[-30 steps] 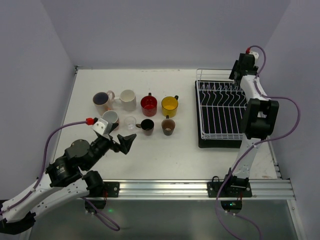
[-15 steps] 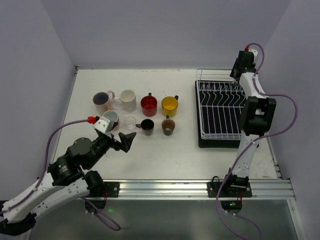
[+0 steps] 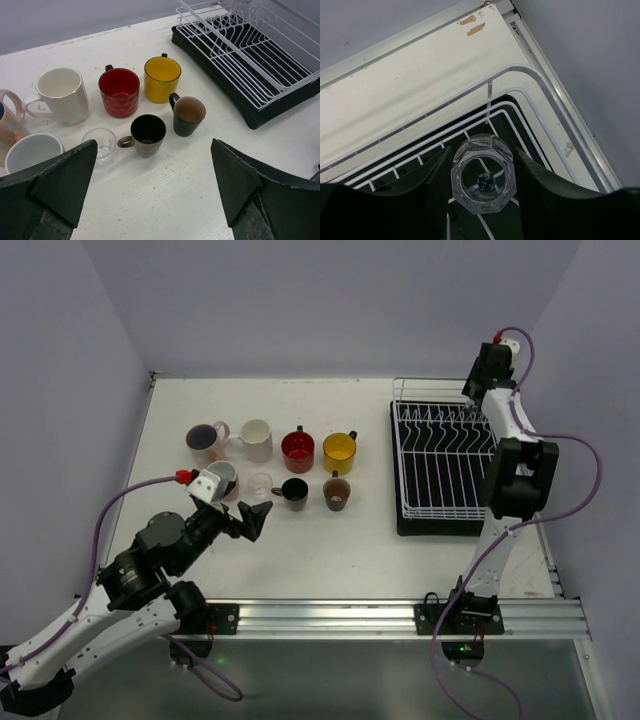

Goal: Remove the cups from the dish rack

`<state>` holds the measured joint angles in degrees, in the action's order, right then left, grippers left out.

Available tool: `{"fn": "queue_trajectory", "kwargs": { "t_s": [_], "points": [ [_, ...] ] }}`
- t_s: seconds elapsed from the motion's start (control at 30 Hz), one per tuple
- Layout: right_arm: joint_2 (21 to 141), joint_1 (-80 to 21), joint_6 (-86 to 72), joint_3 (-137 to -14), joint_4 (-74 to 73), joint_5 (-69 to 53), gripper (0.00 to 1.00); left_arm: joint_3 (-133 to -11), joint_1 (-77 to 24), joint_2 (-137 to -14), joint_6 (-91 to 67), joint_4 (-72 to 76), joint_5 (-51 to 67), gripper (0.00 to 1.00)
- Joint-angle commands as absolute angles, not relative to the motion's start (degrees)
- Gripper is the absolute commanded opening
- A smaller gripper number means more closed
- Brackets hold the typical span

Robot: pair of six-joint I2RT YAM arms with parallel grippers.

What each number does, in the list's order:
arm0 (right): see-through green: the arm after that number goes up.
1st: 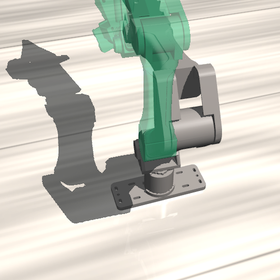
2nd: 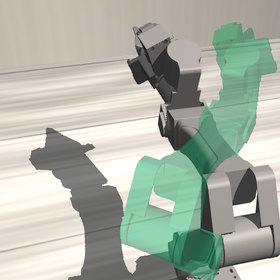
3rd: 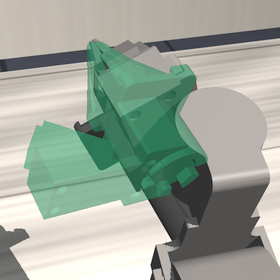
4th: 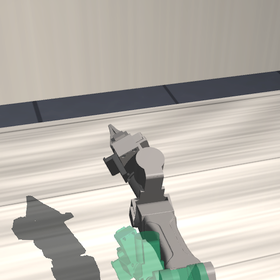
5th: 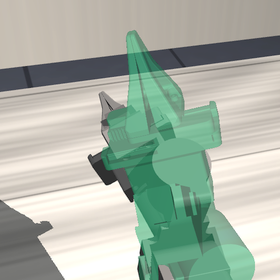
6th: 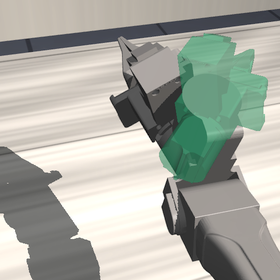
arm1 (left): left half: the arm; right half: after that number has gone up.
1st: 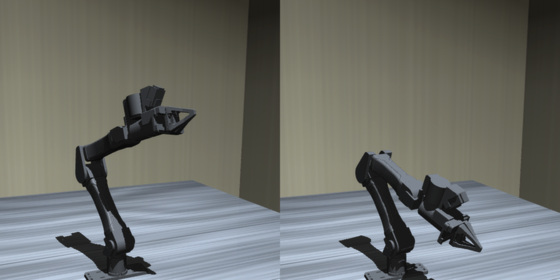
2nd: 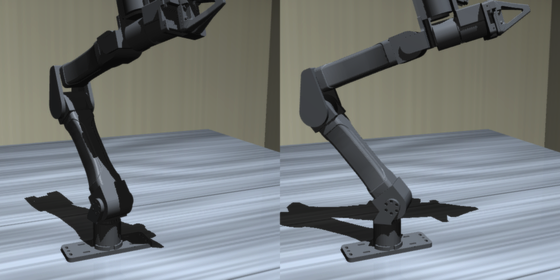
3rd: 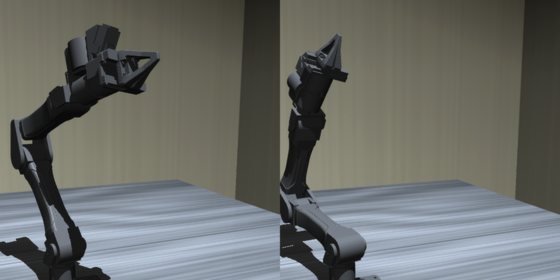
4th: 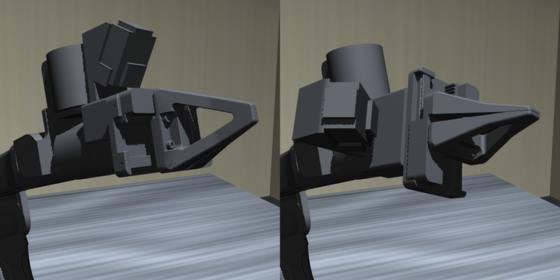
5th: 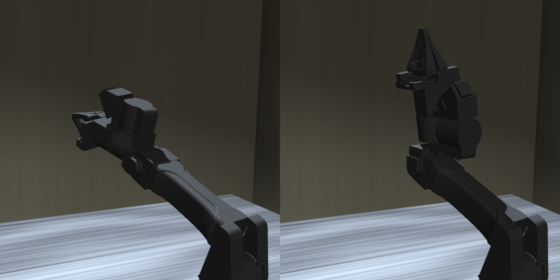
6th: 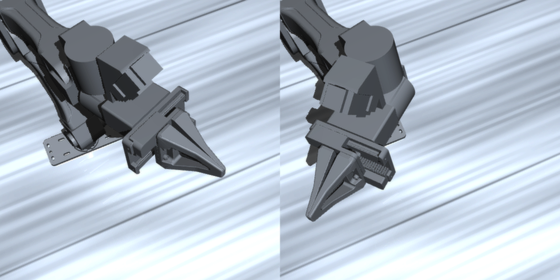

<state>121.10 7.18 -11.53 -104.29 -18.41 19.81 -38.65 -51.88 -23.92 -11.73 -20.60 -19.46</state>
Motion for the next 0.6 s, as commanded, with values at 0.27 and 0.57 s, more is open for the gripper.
{"fn": "queue_trajectory", "kwargs": {
  "t_s": [0.27,0.57],
  "points": [
    [102.0,7.4,-18.9,-97.1,-13.4,11.6,0.14,-39.3,-48.2,-27.3,-10.8,-17.5,-13.0,1.00],
    [74.1,5.5,-35.2,-69.6,-1.5,-7.3,0.15,-44.1,-47.3,-34.9,-15.6,-13.7,-1.3,1.00]
  ]
}}
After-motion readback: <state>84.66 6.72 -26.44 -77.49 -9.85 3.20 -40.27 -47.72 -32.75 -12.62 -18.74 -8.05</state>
